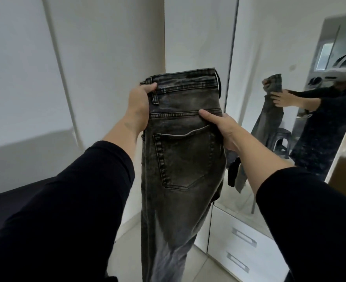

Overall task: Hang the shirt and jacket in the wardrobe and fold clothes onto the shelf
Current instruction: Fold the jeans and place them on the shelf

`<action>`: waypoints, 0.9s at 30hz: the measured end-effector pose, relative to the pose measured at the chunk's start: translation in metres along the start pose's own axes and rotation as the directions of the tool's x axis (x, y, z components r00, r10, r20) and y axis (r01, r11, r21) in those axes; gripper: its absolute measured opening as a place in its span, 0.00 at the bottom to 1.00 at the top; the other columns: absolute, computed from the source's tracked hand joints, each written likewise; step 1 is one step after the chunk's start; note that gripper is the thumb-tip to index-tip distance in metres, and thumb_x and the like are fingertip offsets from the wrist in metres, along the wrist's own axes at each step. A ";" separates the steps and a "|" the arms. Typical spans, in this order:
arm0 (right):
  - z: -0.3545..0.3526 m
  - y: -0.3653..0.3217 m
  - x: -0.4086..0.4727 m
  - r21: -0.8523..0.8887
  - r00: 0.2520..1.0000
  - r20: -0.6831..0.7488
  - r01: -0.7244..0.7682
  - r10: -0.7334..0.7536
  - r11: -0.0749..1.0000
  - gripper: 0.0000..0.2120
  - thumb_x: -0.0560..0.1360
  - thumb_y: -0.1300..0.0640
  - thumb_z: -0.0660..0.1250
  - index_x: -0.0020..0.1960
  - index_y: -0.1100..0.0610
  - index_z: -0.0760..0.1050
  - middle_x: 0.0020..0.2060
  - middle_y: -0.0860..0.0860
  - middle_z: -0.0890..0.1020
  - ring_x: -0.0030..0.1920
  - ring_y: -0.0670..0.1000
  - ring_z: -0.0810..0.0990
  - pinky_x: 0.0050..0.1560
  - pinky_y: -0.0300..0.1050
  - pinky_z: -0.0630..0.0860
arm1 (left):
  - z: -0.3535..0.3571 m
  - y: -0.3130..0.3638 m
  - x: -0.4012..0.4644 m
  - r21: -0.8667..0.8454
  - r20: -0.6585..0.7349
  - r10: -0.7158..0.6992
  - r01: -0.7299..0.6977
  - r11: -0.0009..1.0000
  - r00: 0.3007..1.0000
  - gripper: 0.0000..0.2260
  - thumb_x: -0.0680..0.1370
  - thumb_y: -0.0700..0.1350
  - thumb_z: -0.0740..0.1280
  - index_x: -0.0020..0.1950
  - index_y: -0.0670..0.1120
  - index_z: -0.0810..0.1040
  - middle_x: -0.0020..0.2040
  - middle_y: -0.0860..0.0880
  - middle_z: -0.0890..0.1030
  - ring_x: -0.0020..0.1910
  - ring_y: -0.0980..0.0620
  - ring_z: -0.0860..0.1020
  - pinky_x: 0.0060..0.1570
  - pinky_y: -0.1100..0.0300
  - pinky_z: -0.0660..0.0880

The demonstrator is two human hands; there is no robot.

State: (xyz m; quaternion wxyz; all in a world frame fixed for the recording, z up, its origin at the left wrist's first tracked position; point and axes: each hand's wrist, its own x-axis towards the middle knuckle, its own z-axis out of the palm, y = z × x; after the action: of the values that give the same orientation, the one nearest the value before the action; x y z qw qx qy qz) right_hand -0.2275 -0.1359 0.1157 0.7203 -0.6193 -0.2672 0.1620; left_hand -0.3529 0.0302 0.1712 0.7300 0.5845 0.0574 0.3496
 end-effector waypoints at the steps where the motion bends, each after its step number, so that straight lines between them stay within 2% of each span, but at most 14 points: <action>1: 0.005 -0.002 -0.001 0.009 0.999 -0.032 0.023 -0.023 1.000 0.21 0.69 0.51 0.75 0.58 0.59 0.78 0.48 0.57 0.85 0.51 0.58 0.84 0.54 0.52 0.80 | -0.005 0.001 0.001 0.014 -0.024 0.032 -0.032 0.999 0.999 0.14 0.78 0.40 0.58 0.59 0.36 0.77 0.52 0.37 0.81 0.47 0.39 0.81 0.48 0.47 0.79; 3: 0.015 -0.005 0.000 0.025 0.994 -0.083 0.074 -0.071 0.997 0.21 0.68 0.51 0.76 0.57 0.60 0.79 0.48 0.57 0.85 0.49 0.57 0.84 0.53 0.51 0.81 | -0.016 0.002 0.004 0.072 -0.079 0.097 -0.092 0.993 0.992 0.13 0.78 0.39 0.59 0.60 0.36 0.75 0.53 0.36 0.80 0.49 0.38 0.81 0.51 0.43 0.79; 6: 0.032 -0.010 -0.001 0.054 0.987 -0.104 0.129 -0.123 0.990 0.17 0.68 0.52 0.77 0.53 0.57 0.78 0.47 0.55 0.85 0.48 0.55 0.84 0.48 0.48 0.82 | -0.030 0.004 0.000 0.173 -0.143 0.192 -0.167 0.971 0.971 0.05 0.78 0.41 0.62 0.53 0.43 0.72 0.52 0.42 0.78 0.49 0.44 0.79 0.57 0.43 0.77; 7: 0.037 -0.012 -0.002 0.073 0.984 -0.111 0.147 -0.139 0.986 0.15 0.69 0.53 0.76 0.51 0.57 0.78 0.46 0.55 0.85 0.46 0.53 0.84 0.45 0.45 0.82 | -0.035 0.002 -0.004 0.193 -0.143 0.211 -0.182 0.964 0.967 0.06 0.79 0.43 0.63 0.54 0.45 0.69 0.52 0.44 0.77 0.49 0.47 0.78 0.57 0.47 0.77; 9: 0.046 -0.015 -0.005 0.096 0.978 -0.129 0.175 -0.162 0.980 0.10 0.69 0.55 0.76 0.48 0.55 0.78 0.45 0.54 0.84 0.44 0.52 0.84 0.43 0.44 0.82 | -0.046 -0.006 -0.015 0.183 -0.114 0.240 -0.217 0.959 0.964 0.16 0.78 0.48 0.66 0.58 0.49 0.61 0.53 0.45 0.75 0.48 0.50 0.78 0.53 0.55 0.78; 11: 0.053 -0.021 -0.006 0.107 0.975 -0.134 0.193 -0.178 0.975 0.10 0.69 0.56 0.76 0.47 0.56 0.79 0.46 0.56 0.84 0.46 0.55 0.84 0.46 0.48 0.82 | -0.057 -0.024 -0.028 0.190 -0.096 0.256 -0.235 0.953 0.962 0.22 0.77 0.52 0.67 0.58 0.51 0.54 0.52 0.44 0.73 0.47 0.51 0.78 0.49 0.61 0.76; 13: 0.057 -0.029 -0.007 0.108 0.973 -0.133 0.204 -0.189 0.973 0.12 0.68 0.57 0.77 0.49 0.58 0.79 0.47 0.57 0.85 0.47 0.56 0.84 0.49 0.52 0.82 | -0.066 -0.049 -0.044 0.282 -0.096 0.253 -0.217 0.935 0.963 0.26 0.76 0.53 0.68 0.57 0.48 0.51 0.51 0.47 0.70 0.43 0.56 0.77 0.44 0.68 0.74; 15: 0.058 -0.040 -0.007 0.100 0.970 -0.134 0.216 -0.202 0.971 0.14 0.68 0.57 0.77 0.51 0.59 0.79 0.48 0.58 0.85 0.48 0.57 0.85 0.50 0.55 0.82 | -0.075 -0.075 -0.060 0.345 -0.081 0.201 -0.162 0.925 0.976 0.28 0.75 0.54 0.69 0.58 0.45 0.51 0.55 0.47 0.71 0.43 0.60 0.78 0.41 0.69 0.74; 18: 0.057 -0.057 -0.008 0.088 0.965 -0.128 0.243 -0.231 0.966 0.17 0.67 0.56 0.78 0.53 0.60 0.78 0.49 0.58 0.85 0.48 0.56 0.85 0.51 0.55 0.82 | -0.081 -0.112 -0.083 0.355 -0.055 0.057 -0.034 0.934 0.997 0.31 0.72 0.55 0.72 0.58 0.51 0.51 0.56 0.42 0.78 0.49 0.52 0.80 0.46 0.62 0.77; 20: 0.059 -0.068 -0.011 0.082 0.960 -0.124 0.262 -0.251 0.962 0.18 0.67 0.55 0.78 0.53 0.60 0.78 0.49 0.57 0.85 0.48 0.55 0.85 0.51 0.53 0.82 | -0.078 -0.129 -0.099 0.415 -0.040 0.053 -0.031 0.909 0.998 0.29 0.73 0.55 0.71 0.58 0.53 0.51 0.55 0.46 0.77 0.53 0.52 0.79 0.51 0.61 0.77; 23: 0.061 -0.082 -0.015 0.095 0.955 -0.117 0.286 -0.274 0.954 0.16 0.68 0.56 0.77 0.52 0.59 0.78 0.49 0.57 0.84 0.48 0.56 0.85 0.51 0.54 0.82 | -0.072 -0.145 -0.117 0.468 -0.016 0.075 -0.059 0.882 0.997 0.27 0.71 0.57 0.71 0.62 0.55 0.58 0.57 0.56 0.75 0.57 0.59 0.77 0.50 0.68 0.76; 25: 0.060 -0.090 -0.018 0.111 0.951 -0.111 0.300 -0.288 0.947 0.15 0.68 0.56 0.77 0.51 0.59 0.77 0.49 0.57 0.84 0.49 0.56 0.84 0.51 0.54 0.82 | -0.077 -0.156 -0.121 0.488 -0.006 0.055 -0.045 0.872 0.998 0.30 0.67 0.64 0.72 0.65 0.57 0.66 0.60 0.57 0.76 0.60 0.57 0.76 0.56 0.60 0.77; 27: 0.058 -0.096 -0.021 0.113 0.949 -0.112 0.307 -0.295 0.945 0.13 0.69 0.56 0.76 0.49 0.58 0.77 0.49 0.57 0.84 0.49 0.56 0.84 0.51 0.53 0.82 | -0.080 -0.159 -0.123 0.509 -0.018 0.032 -0.018 0.861 0.999 0.31 0.65 0.68 0.72 0.64 0.58 0.69 0.61 0.55 0.76 0.60 0.55 0.76 0.59 0.54 0.76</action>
State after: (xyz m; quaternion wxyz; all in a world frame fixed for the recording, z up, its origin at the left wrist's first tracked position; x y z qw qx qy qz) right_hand -0.2878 -0.1183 0.2111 0.7867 -0.5303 -0.3137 0.0378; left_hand -0.4142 0.0127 -0.0356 0.5447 0.7523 0.1495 0.3393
